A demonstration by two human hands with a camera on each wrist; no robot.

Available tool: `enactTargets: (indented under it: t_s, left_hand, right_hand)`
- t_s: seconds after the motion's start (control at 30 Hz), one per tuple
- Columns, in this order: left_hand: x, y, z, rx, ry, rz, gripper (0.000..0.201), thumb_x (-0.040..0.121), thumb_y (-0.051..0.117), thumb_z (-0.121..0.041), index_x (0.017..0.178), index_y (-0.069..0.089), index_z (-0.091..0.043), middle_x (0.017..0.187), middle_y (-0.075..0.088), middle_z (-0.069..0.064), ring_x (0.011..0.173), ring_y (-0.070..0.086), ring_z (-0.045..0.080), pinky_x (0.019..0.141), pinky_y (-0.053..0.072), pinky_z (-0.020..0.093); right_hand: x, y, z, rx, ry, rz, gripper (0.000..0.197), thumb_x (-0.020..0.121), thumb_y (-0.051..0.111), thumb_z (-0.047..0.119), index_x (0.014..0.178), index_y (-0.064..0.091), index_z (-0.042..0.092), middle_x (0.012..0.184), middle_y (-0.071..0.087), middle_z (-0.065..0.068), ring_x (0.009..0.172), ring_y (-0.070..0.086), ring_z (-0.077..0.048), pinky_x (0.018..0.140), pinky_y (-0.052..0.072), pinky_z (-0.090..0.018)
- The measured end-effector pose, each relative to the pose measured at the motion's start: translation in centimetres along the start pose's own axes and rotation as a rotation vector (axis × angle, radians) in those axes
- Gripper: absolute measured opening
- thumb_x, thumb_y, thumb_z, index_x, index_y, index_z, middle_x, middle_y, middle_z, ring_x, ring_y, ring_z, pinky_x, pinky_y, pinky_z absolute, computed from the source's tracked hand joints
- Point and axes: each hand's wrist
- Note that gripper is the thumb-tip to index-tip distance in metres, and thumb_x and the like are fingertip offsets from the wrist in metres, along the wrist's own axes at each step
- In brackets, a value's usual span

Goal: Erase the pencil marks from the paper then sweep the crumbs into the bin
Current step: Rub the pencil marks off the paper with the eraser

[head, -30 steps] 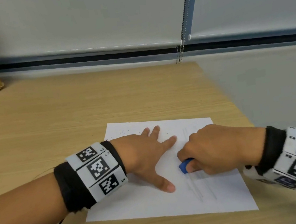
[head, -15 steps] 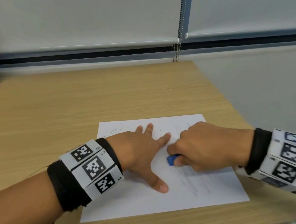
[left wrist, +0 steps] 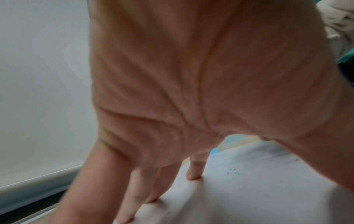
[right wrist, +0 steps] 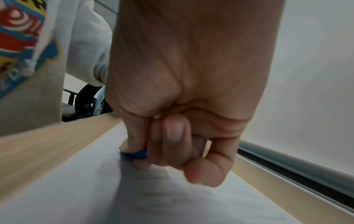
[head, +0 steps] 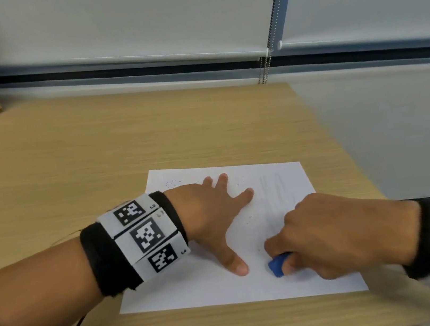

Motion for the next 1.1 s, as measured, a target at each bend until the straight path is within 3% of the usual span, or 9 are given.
enactTargets:
  t_s: [0.17,0.33,0.47,0.53,0.6,0.7,0.87,1.03,1.1]
  left_hand:
    - [0.0,-0.1,-0.2,0.021,-0.007,-0.007,0.133,0.061,0.070,-0.076,0.148,-0.023,-0.038,0.159,-0.025,0.010,0.148,-0.009,0.034,0.113,0.024,0.050]
    - [0.1,-0.1,-0.1,0.016,-0.014,0.008,0.133,0.062,0.070,-0.075,0.148,-0.024,-0.038,0.158,-0.028,0.010,0.148,-0.010,0.035,0.114,0.022,0.051]
    - [0.0,-0.1,-0.3,0.021,-0.015,0.007,0.133,0.062,0.070,-0.075,0.148,-0.024,-0.038,0.158,-0.028,0.010,0.148,-0.011,0.033,0.113,0.024,0.051]
    - [0.0,-0.1,-0.2,0.022,-0.011,-0.001,0.133,0.062,0.070,-0.076,0.148,-0.024,-0.038,0.158,-0.027,0.010,0.148,-0.010,0.033,0.114,0.024,0.051]
    - [-0.1,-0.1,-0.1,0.020,-0.005,-0.002,0.133,0.062,0.070,-0.076,0.149,-0.023,-0.037,0.158,-0.026,0.011,0.148,-0.010,0.034,0.114,0.023,0.051]
    - [-0.1,-0.1,-0.2,0.009,-0.004,-0.007,0.132,0.063,0.070,-0.075,0.149,-0.024,-0.037,0.158,-0.027,0.010,0.148,-0.010,0.034,0.114,0.023,0.049]
    - [0.0,0.0,-0.1,0.006,0.000,-0.015,0.133,0.062,0.070,-0.075,0.148,-0.024,-0.038,0.159,-0.026,0.009,0.148,-0.011,0.033,0.114,0.023,0.050]
    - [0.0,0.2,-0.1,0.002,0.018,-0.025,0.133,0.062,0.071,-0.075,0.149,-0.023,-0.038,0.158,-0.027,0.010,0.148,-0.011,0.033,0.115,0.020,0.048]
    - [0.0,0.3,-0.1,0.005,0.022,-0.034,0.133,0.062,0.071,-0.075,0.149,-0.023,-0.038,0.158,-0.026,0.011,0.148,-0.010,0.034,0.114,0.021,0.047]
  right_hand:
    - [1.4,-0.2,-1.0,-0.047,0.043,-0.134,0.018,0.098,0.039,0.039,0.099,0.052,0.026,0.059,0.034,0.008,0.049,0.030,-0.010,0.050,0.026,-0.029]
    - [-1.0,0.7,0.1,-0.010,-0.036,-0.004,0.013,0.098,0.040,0.037,0.093,0.045,0.026,0.060,0.033,0.006,0.048,0.030,-0.011,0.048,0.021,-0.024]
    - [0.8,-0.2,-1.1,-0.060,0.044,-0.093,0.016,0.098,0.039,0.039,0.097,0.049,0.026,0.061,0.033,0.008,0.049,0.030,-0.010,0.052,0.027,-0.030]
    - [0.6,0.2,-1.2,-0.065,0.024,-0.109,0.015,0.098,0.040,0.038,0.098,0.050,0.027,0.059,0.032,0.007,0.048,0.029,-0.011,0.048,0.024,-0.026]
    - [-0.7,0.7,-0.4,-0.028,-0.044,-0.032,0.012,0.096,0.041,0.037,0.095,0.049,0.027,0.058,0.031,0.006,0.046,0.029,-0.011,0.047,0.021,-0.022]
    - [-1.3,0.6,0.1,-0.005,-0.041,0.043,0.012,0.095,0.041,0.037,0.091,0.047,0.026,0.059,0.034,0.005,0.049,0.034,-0.014,0.048,0.025,-0.027]
    - [1.1,0.1,-2.0,-0.049,0.105,-0.103,0.019,0.098,0.039,0.039,0.097,0.051,0.025,0.060,0.035,0.007,0.053,0.036,-0.016,0.059,0.034,-0.033]
    - [-0.9,0.3,-0.3,-0.002,0.002,0.061,0.014,0.095,0.040,0.037,0.091,0.046,0.024,0.059,0.035,0.005,0.051,0.035,-0.015,0.049,0.027,-0.027]
    - [0.1,-0.4,-0.6,-0.030,0.031,0.021,0.016,0.096,0.040,0.038,0.086,0.042,0.026,0.059,0.033,0.006,0.053,0.036,-0.016,0.052,0.029,-0.030]
Point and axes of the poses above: each hand's wrist, its own x-axis towards the middle knuckle, its own y-axis out of the palm, z = x × y
